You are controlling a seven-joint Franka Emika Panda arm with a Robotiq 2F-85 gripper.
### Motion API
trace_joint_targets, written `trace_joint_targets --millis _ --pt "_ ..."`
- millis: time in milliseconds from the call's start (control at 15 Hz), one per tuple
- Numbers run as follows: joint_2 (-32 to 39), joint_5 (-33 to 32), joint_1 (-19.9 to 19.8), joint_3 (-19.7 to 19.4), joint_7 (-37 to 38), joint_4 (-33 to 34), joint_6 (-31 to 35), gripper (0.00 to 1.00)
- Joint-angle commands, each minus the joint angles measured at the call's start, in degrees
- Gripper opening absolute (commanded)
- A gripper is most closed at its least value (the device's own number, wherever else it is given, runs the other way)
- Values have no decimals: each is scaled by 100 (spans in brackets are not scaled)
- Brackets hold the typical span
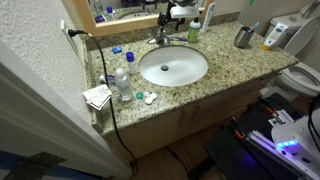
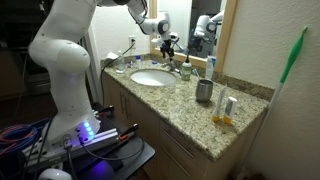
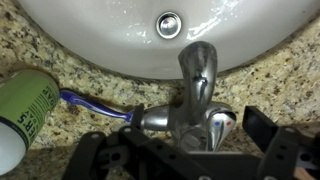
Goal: Open the tap
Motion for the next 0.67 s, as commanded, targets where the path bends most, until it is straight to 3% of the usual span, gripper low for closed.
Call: trace_joint_targets --millis 0,200,267,600 --pt "165 -14 85 -76 87 128 500 100" --pt "226 97 46 1 -26 163 551 100" --pt "213 137 31 41 -91 155 418 80" --pt "140 308 -12 132 -148 60 448 45"
